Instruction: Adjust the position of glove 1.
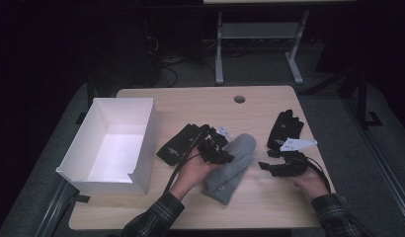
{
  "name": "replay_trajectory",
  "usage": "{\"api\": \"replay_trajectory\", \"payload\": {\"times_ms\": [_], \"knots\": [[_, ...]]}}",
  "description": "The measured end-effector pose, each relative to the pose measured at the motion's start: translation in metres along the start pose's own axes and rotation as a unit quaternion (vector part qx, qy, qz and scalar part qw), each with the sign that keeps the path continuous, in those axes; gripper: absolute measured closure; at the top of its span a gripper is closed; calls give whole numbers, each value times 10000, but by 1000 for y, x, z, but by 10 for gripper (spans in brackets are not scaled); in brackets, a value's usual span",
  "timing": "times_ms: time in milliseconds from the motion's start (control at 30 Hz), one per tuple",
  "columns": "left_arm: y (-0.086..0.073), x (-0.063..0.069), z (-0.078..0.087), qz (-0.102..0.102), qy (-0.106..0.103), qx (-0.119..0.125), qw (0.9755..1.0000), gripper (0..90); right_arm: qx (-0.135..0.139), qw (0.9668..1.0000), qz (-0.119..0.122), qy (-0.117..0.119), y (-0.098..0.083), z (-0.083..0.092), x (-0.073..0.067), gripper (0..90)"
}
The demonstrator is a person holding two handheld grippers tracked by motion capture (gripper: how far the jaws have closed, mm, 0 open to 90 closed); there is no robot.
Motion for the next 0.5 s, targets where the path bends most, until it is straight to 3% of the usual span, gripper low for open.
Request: {"api": "replay_trajectory", "payload": {"times_ms": [200, 300, 400, 433, 467, 500], "knots": [[2, -1, 9, -32, 9, 335, 9994, 601, 39, 10000, 48, 43, 2, 1, -4, 384], [0, -8, 29, -71, 82, 556, 9984, 594, 43, 9998, 3, 169, 4, 1, -8, 437], [-10, -18, 44, -45, 245, 573, 9980, 714, 13, 9996, 20, 295, 5, 3, -15, 569], [-10, -18, 44, -45, 245, 573, 9980, 783, 13, 9996, 20, 295, 5, 3, -15, 569], [-20, -24, 49, 79, 289, 524, 9982, 822, -45, 9994, 46, 335, 4, 4, -21, 674], [-25, -27, 50, 119, 314, 495, 9982, 834, -66, 9993, 73, 347, 4, 5, -23, 688]]}}
Point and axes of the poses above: each handheld gripper's, and its own axes: z roughly backward along the jaws, y roughly out of its top, x roughly to its right, the point moved 2 cm from there along -z, roughly forward along the jaws, and after that the axes turned 4 degrees about -x, right-handed, at the moved point
